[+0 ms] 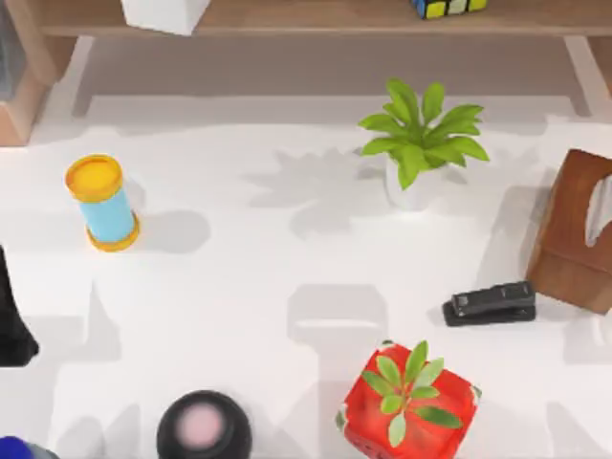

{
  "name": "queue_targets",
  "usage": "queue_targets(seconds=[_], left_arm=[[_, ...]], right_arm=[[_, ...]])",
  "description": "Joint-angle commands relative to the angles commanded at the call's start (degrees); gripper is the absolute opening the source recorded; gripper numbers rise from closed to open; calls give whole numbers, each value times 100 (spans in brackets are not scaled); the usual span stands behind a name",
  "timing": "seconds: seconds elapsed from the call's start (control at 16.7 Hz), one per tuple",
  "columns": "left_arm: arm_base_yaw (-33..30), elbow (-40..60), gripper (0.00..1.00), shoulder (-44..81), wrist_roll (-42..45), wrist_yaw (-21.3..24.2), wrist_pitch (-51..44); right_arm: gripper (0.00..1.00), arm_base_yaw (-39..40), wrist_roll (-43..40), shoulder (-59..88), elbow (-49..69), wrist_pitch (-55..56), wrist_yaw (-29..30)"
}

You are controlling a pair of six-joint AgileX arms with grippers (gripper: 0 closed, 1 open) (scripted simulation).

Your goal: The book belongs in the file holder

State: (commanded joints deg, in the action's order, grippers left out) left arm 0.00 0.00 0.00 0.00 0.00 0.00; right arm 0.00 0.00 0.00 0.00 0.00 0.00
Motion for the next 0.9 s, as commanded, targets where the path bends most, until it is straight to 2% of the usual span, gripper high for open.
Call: queue_targets(seconds=[0.24,0.42,0.66,0.9], left_arm=[[-90,167,100,161,18,-30,-5],[-374,835,100,824,86,-174,-36],[-871,2403,100,2411,191,-554,-118],[-1430,4647,100,4536,264,-1158,-277]], right_arm=[[100,0,0,0,0,0,0],[100,0,0,0,0,0,0],[100,0,0,0,0,0,0],[100,0,0,0,0,0,0]])
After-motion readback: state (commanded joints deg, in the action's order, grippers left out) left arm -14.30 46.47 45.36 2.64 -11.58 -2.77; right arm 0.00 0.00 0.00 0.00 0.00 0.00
